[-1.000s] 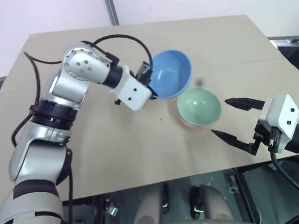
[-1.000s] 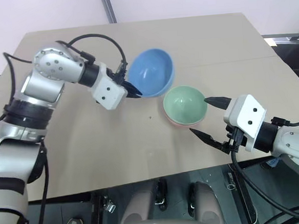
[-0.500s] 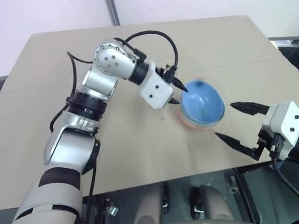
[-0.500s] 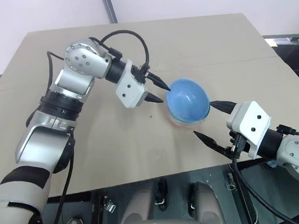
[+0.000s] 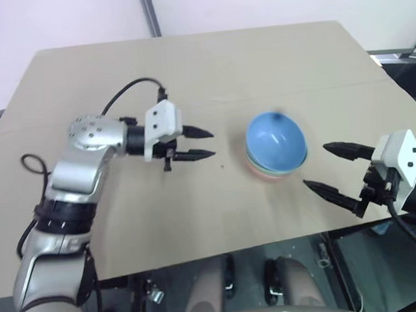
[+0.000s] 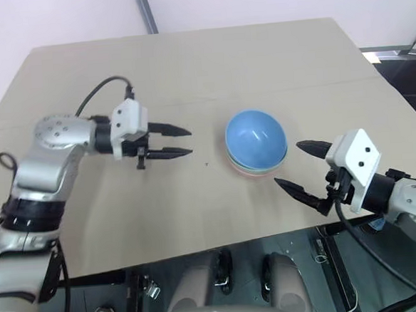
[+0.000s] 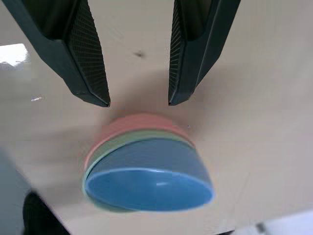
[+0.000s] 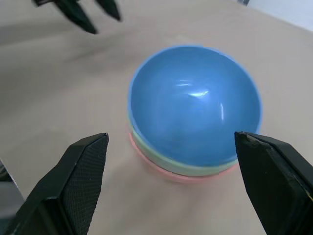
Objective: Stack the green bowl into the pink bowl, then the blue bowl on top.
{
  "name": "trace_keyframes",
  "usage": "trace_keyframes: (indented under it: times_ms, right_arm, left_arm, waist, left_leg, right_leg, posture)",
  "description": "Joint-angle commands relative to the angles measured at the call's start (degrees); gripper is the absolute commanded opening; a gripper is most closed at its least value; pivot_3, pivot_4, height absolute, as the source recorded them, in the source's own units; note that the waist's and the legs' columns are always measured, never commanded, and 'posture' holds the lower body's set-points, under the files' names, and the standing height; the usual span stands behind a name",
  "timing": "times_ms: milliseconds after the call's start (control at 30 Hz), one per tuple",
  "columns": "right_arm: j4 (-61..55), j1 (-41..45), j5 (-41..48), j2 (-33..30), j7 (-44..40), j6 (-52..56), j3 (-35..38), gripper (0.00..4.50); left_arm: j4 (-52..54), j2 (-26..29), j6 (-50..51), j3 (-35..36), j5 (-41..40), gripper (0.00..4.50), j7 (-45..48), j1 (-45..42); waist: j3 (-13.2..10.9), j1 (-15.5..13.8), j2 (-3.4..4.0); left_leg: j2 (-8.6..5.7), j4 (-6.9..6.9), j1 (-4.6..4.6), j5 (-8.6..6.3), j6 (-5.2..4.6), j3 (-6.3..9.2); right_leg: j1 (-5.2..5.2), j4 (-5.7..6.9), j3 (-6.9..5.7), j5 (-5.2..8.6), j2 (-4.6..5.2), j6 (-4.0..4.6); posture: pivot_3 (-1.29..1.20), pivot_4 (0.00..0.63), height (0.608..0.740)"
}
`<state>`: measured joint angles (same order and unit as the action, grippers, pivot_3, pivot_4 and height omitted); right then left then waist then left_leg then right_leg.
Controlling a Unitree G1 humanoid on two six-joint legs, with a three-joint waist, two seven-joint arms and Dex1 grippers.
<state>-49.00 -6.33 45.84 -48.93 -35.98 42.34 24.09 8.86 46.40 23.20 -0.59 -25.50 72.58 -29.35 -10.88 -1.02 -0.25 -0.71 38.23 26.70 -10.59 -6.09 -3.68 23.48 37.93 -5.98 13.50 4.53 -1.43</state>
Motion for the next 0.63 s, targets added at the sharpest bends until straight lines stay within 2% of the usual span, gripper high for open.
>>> trace_keyframes:
  times_ms: [33, 100, 133, 267, 633]
  right_arm:
    - [1.0, -0.7, 0.3, -1.1, -1.7, -0.9, 3.0, 4.5]
    - [1.9, -1.3, -0.9, -2.1, -3.0, -1.6, 3.1, 4.5]
    - [2.4, -1.4, -2.4, -2.7, -3.4, -2.2, 2.9, 4.5]
    - [4.3, -2.6, -5.2, -4.7, -6.1, -3.4, 3.0, 4.5]
    - [9.9, -2.6, -8.7, -6.5, -13.2, -7.7, 3.4, 4.5]
  left_arm:
    - [8.6, 2.2, 6.2, 7.2, -6.8, 3.27, -2.5, 6.8]
    - [11.0, 2.6, 7.3, 10.1, -7.5, 4.21, -4.8, 11.9]
    - [11.6, 2.9, 7.8, 11.2, -7.6, 4.41, -5.8, 13.9]
    - [15.4, 3.8, 11.2, 16.3, -12.4, 4.41, -6.3, 21.2]
    - [19.2, 4.4, 8.5, 24.7, -12.2, 4.41, -7.9, 35.7]
  waist:
    - [0.0, -0.1, 0.02]
    - [0.0, 0.0, 0.05]
    - [0.0, 0.1, 0.09]
    - [0.1, 0.1, 0.16]
    - [0.1, 0.1, 0.26]
  left_leg:
    - [-0.01, 0.0, 0.0, 0.0, 0.0, 0.0]
    - [-0.02, -0.02, 0.0, -0.01, 0.01, 0.0]
    - [-0.02, -0.02, -0.01, -0.01, 0.01, 0.0]
    - [-0.01, -0.17, -0.06, -0.02, 0.01, -0.02]
    - [-0.02, -0.77, -0.17, 0.0, 0.05, -0.26]
  right_leg:
    - [0.0, -0.02, 0.0, 0.01, 0.02, -0.01]
    - [0.0, -0.06, 0.01, 0.02, 0.05, -0.03]
    - [-0.01, -0.06, 0.01, 0.02, 0.06, -0.04]
    - [0.05, -0.06, 0.02, 0.03, 0.08, -0.04]
    - [0.17, -0.4, 0.16, 0.03, 0.13, -0.03]
  posture:
    - [0.0, 0.15, 0.74]
    - [0.0, 0.15, 0.74]
    - [0.0, 0.15, 0.74]
    - [0.0, 0.15, 0.74]
    - [0.0, 0.15, 0.74]
